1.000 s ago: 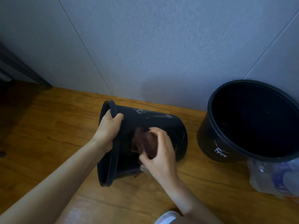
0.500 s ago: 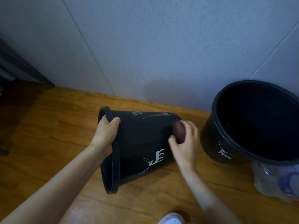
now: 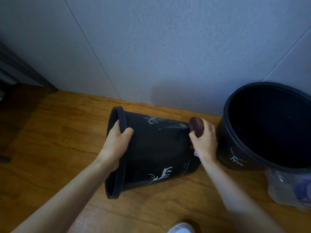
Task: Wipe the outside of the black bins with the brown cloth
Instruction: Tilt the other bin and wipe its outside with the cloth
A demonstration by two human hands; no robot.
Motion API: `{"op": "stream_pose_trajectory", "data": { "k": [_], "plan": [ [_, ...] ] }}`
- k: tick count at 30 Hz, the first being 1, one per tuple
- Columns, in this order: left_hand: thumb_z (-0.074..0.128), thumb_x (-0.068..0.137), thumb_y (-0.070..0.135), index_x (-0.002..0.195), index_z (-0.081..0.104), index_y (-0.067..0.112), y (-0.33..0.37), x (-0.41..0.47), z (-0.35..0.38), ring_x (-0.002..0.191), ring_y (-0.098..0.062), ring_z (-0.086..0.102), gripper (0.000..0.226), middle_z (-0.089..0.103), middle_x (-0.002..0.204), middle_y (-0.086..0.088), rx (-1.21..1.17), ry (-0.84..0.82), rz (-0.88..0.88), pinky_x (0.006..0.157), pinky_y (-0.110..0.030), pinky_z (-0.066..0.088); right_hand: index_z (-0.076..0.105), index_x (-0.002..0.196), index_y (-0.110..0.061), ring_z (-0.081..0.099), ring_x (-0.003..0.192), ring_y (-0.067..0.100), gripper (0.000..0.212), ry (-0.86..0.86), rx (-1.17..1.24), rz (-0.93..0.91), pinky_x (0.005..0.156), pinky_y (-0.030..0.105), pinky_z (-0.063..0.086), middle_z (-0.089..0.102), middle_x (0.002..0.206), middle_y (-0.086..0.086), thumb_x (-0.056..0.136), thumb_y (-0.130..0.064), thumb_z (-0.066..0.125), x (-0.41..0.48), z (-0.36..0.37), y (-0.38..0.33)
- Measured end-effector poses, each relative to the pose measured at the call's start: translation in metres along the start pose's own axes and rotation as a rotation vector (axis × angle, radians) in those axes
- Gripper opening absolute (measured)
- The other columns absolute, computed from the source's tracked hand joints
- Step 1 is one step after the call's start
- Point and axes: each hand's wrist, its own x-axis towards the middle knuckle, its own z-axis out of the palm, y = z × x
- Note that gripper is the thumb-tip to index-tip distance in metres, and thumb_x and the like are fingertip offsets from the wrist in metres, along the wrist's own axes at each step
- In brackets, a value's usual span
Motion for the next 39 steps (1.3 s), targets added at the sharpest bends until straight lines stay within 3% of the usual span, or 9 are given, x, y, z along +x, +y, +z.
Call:
{"op": "stream_pose_trajectory", "data": {
  "k": [3, 7, 13, 18, 23, 27, 33, 36, 39],
  "plan": [
    [0.042, 0.095, 0.012, 0.099, 0.052, 0.032, -0.003, -0.004, -0.001, 0.088, -0.015, 0.061, 0.022, 0.062, 0.096, 0.002, 0.014, -0.016, 0.048, 0.068, -0.028, 0.049, 0.054, 0.125, -0.02, 0.048, 0.117, 0.029, 0.05, 0.022, -0.008, -0.107, 0.096, 0.033, 0.04, 0.046, 0.132, 0.005, 0.077, -0.018, 0.068, -0.014, 0.005, -0.013],
    [0.044, 0.093, 0.006, 0.096, 0.053, 0.035, -0.007, -0.01, -0.003, 0.079, -0.007, 0.065, 0.03, 0.066, 0.09, 0.005, 0.059, -0.083, 0.144, 0.058, -0.016, 0.05, 0.051, 0.126, -0.029, 0.041, 0.122, 0.016, 0.054, -0.086, 0.172, -0.336, 0.098, 0.025, 0.034, 0.042, 0.135, -0.004, 0.073, -0.035, 0.061, -0.057, 0.014, -0.071],
    [0.045, 0.092, 0.004, 0.113, 0.053, 0.026, -0.011, -0.014, -0.007, 0.085, -0.012, 0.065, 0.031, 0.066, 0.095, -0.002, 0.184, -0.159, 0.262, 0.072, -0.027, 0.056, 0.037, 0.136, -0.035, 0.031, 0.129, 0.012, 0.054, -0.253, 0.224, -0.517, 0.1, 0.031, 0.042, 0.03, 0.142, -0.006, 0.083, -0.043, 0.043, -0.065, 0.018, -0.102],
    [0.046, 0.094, 0.004, 0.101, 0.05, 0.039, -0.014, -0.019, -0.013, 0.085, 0.008, 0.061, 0.036, 0.064, 0.095, 0.01, 0.153, -0.148, 0.25, 0.064, -0.007, 0.049, 0.049, 0.13, -0.028, 0.045, 0.12, 0.023, 0.046, -0.097, 0.085, -0.293, 0.093, 0.028, 0.04, 0.042, 0.134, 0.002, 0.085, -0.025, 0.057, -0.026, 0.016, -0.052],
    [0.046, 0.094, 0.008, 0.102, 0.046, 0.046, -0.014, -0.022, -0.009, 0.091, 0.012, 0.059, 0.039, 0.062, 0.1, 0.017, 0.189, -0.182, 0.265, 0.071, -0.008, 0.05, 0.046, 0.131, -0.028, 0.043, 0.12, 0.031, 0.044, -0.095, -0.009, 0.007, 0.098, 0.04, 0.045, 0.037, 0.137, 0.005, 0.089, -0.026, 0.056, -0.004, 0.007, -0.018],
    [0.046, 0.094, 0.008, 0.102, 0.046, 0.044, -0.012, -0.021, -0.009, 0.087, 0.012, 0.059, 0.037, 0.061, 0.098, 0.016, 0.18, -0.149, 0.251, 0.072, -0.015, 0.047, 0.049, 0.13, -0.028, 0.04, 0.123, 0.024, 0.045, -0.084, 0.064, -0.194, 0.099, 0.028, 0.034, 0.038, 0.137, 0.003, 0.087, -0.023, 0.059, -0.028, 0.011, -0.059],
    [0.046, 0.093, 0.007, 0.115, 0.048, 0.03, -0.012, -0.018, -0.008, 0.09, -0.008, 0.063, 0.032, 0.063, 0.099, 0.004, 0.225, -0.163, 0.268, 0.076, -0.024, 0.051, 0.038, 0.139, -0.031, 0.032, 0.132, 0.017, 0.055, -0.314, 0.198, -0.58, 0.103, 0.029, 0.036, 0.029, 0.145, -0.001, 0.087, -0.032, 0.057, -0.053, 0.015, -0.096],
    [0.046, 0.094, 0.009, 0.107, 0.048, 0.036, -0.013, -0.016, -0.012, 0.09, -0.003, 0.061, 0.03, 0.062, 0.099, 0.008, 0.217, -0.161, 0.251, 0.07, -0.016, 0.048, 0.042, 0.136, -0.029, 0.038, 0.129, 0.023, 0.053, -0.216, 0.118, -0.467, 0.104, 0.033, 0.036, 0.034, 0.142, 0.004, 0.086, -0.027, 0.059, -0.032, 0.012, -0.057],
    [0.046, 0.094, 0.01, 0.108, 0.046, 0.043, -0.012, -0.017, -0.01, 0.09, 0.01, 0.059, 0.036, 0.061, 0.102, 0.016, 0.219, -0.179, 0.265, 0.069, -0.009, 0.046, 0.044, 0.136, -0.026, 0.042, 0.125, 0.032, 0.049, -0.132, -0.009, -0.161, 0.101, 0.032, 0.034, 0.035, 0.141, 0.009, 0.089, -0.023, 0.059, -0.008, -0.001, -0.003]
  ]
}}
